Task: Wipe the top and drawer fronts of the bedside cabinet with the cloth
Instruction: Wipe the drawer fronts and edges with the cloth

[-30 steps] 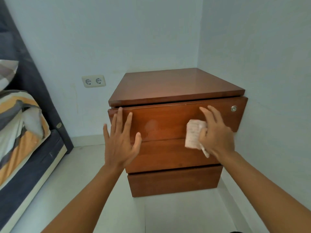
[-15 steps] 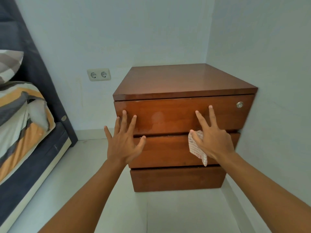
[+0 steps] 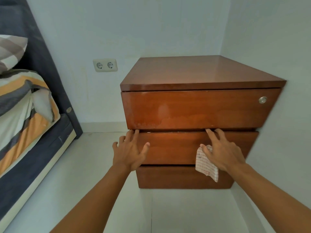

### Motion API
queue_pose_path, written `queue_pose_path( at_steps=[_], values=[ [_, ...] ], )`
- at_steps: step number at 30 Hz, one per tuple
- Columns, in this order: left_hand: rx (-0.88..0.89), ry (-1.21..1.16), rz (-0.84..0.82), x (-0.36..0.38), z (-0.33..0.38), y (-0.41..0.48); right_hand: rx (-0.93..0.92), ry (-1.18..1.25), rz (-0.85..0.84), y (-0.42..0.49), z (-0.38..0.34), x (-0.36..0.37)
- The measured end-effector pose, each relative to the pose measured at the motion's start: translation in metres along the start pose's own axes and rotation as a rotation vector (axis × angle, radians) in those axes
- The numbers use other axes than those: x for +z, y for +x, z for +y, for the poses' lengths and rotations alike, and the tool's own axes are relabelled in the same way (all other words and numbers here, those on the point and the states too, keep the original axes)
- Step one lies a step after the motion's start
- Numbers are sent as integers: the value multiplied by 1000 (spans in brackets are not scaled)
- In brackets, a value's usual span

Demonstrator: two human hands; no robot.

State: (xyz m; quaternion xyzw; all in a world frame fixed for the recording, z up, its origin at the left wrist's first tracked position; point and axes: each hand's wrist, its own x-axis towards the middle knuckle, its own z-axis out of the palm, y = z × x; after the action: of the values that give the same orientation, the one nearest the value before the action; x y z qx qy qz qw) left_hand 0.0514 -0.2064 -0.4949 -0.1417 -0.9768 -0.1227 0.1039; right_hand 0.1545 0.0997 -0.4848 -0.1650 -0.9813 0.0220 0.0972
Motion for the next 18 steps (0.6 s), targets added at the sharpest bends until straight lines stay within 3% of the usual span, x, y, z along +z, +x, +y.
queue_pose_path(
  at_steps=[14, 18],
  values=[
    [19, 115, -181, -31, -4, 6, 19, -8, -165, -7, -1, -34],
    [83, 81, -148, -35, -7, -8, -48, 100, -110, -28, -7, -52]
  ],
)
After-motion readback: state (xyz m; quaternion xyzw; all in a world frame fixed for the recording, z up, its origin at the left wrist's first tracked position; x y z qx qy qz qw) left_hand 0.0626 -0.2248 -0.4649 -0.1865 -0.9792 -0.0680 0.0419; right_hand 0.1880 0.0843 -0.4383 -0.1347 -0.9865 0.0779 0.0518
